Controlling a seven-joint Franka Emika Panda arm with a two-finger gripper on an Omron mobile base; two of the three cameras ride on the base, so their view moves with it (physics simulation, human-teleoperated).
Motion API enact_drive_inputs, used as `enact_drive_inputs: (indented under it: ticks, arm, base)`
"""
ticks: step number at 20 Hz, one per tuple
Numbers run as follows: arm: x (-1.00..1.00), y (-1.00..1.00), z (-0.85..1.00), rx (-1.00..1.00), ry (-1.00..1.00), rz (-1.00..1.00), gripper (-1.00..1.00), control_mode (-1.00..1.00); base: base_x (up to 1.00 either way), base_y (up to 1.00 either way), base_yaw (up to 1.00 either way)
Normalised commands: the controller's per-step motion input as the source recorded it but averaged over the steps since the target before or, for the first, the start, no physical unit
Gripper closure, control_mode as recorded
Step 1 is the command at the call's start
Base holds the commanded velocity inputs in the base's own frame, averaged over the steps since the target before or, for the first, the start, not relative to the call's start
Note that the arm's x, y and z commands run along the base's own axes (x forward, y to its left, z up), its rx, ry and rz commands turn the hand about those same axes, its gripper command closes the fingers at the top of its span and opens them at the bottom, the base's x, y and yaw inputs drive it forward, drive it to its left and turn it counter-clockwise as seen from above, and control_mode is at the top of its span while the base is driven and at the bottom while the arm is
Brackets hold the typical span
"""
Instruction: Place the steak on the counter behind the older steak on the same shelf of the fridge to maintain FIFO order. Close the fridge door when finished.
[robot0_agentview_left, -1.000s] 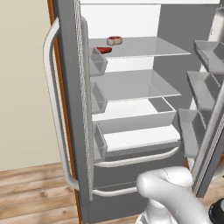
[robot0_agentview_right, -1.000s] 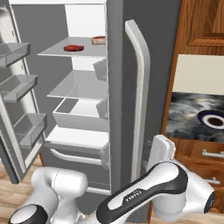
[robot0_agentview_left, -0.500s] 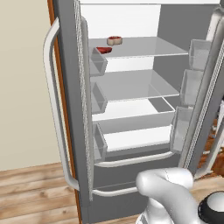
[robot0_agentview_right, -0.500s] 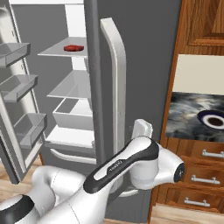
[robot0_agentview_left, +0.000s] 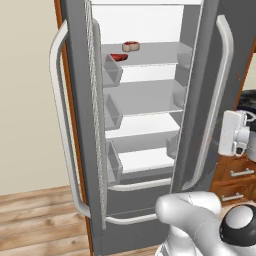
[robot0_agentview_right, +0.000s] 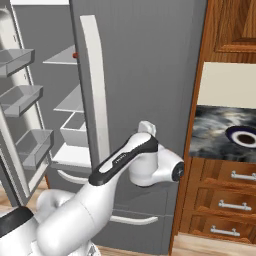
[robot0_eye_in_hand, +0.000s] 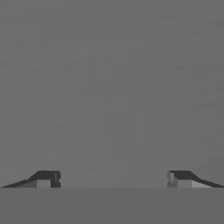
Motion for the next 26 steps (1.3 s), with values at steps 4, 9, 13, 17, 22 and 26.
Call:
enact_drive_inputs:
  ticks: [4, 9, 13, 17, 22, 26]
  arm:
    - [0.66, 0.12, 0.04, 0.0, 0.04, -0.13, -1.0, -1.0]
    - [0.64, 0.03, 0.05, 0.0, 0.09, -0.17, -1.0, -1.0]
    - [0.56, 0.02, 0.03, 0.0, 0.09, -0.18, -1.0, -1.0]
    - [0.38, 0.01, 0.04, 0.0, 0.09, -0.18, -1.0, -1.0]
    - [0.28, 0.07, 0.01, 0.0, 0.07, -0.2, -1.0, -1.0]
    - [0.35, 0.01, 0.0, 0.0, 0.12, -0.23, -1.0, -1.0]
  base:
    - [0.0, 0.0, 0.0]
    - [0.0, 0.0, 0.0]
    - [0.0, 0.0, 0.0]
    - [0.0, 0.0, 0.0]
    - [0.0, 0.0, 0.0]
    - [0.0, 0.0, 0.0]
